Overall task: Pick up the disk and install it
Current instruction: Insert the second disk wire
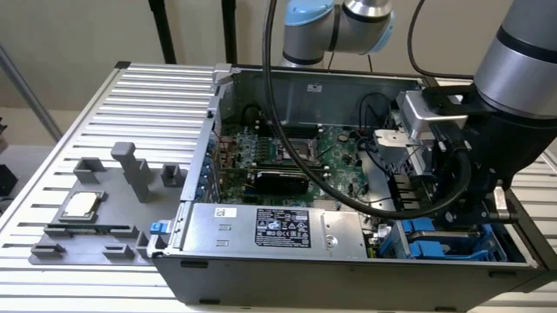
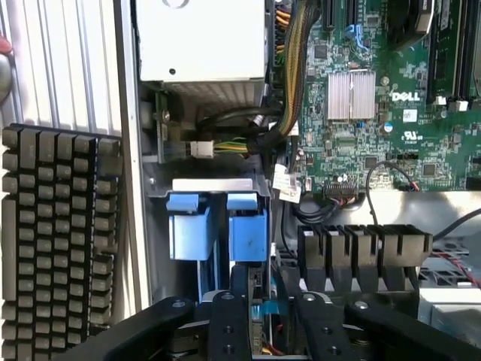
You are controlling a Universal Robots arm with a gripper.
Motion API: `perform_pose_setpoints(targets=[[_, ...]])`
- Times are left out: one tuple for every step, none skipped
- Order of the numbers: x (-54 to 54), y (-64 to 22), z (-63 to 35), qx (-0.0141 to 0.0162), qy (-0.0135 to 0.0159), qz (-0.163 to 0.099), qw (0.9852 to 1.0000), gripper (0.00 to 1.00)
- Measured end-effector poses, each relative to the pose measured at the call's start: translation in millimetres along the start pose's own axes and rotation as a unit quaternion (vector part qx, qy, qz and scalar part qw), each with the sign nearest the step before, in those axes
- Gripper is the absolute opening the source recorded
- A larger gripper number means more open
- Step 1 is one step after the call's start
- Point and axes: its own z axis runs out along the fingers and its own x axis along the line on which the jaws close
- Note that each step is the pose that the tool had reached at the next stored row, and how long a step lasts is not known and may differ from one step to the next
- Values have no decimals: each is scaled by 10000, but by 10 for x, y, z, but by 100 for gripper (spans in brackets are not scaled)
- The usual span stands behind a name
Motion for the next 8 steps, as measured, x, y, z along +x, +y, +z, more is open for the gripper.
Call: perform_pose_setpoints(targets=[[1,10,-1,1,0,0,10000,100],[1,10,-1,1,0,0,10000,100],[1,10,0,1,-1,0,10000,100],[1,10,0,1,0,0,10000,100],[1,10,-1,1,0,0,10000,100],[1,11,0,1,-1,0,10000,100],[1,11,0,1,-1,0,10000,100],[1,11,-1,1,-1,0,10000,100]])
